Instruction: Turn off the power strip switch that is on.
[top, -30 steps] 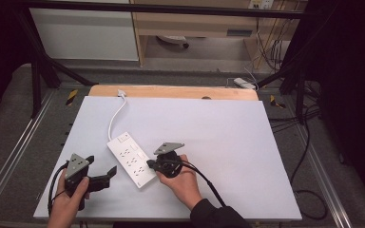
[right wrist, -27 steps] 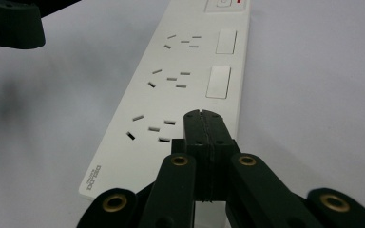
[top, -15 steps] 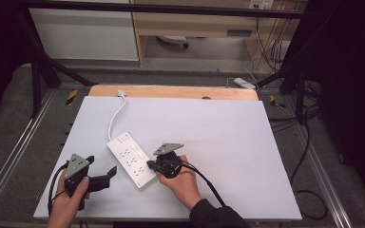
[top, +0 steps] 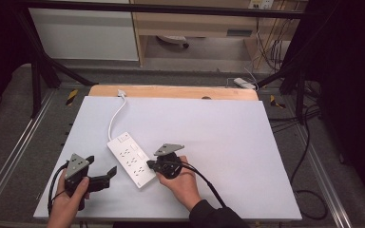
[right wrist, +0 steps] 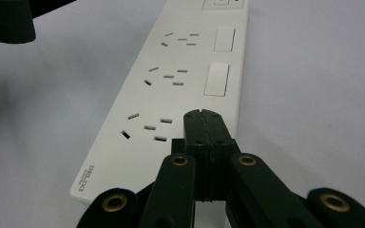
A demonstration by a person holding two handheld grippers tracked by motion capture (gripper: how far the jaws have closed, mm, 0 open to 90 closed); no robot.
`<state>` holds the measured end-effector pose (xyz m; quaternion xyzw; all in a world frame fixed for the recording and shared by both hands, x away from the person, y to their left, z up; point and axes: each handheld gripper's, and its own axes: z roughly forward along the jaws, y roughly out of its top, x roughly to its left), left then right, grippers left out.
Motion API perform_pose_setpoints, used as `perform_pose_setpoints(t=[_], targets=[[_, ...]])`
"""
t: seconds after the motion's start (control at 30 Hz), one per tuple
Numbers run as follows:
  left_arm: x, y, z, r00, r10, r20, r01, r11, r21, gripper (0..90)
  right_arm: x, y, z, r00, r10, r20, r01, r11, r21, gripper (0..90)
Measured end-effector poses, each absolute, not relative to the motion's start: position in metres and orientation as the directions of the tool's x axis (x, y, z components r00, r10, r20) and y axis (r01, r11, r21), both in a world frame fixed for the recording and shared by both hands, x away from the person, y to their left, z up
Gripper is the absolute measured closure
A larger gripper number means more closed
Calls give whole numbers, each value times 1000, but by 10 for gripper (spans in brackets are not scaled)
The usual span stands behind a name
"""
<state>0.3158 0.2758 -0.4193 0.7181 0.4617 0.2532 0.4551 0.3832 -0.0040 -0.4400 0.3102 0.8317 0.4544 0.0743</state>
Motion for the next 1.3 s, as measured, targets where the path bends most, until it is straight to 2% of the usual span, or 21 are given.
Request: perform_pose_setpoints(t=[1.3], targets=[[316, 276, -420, 446, 894, -51, 435, -167, 885, 62, 376, -7, -450, -797, 587, 143, 406, 344, 847, 900]])
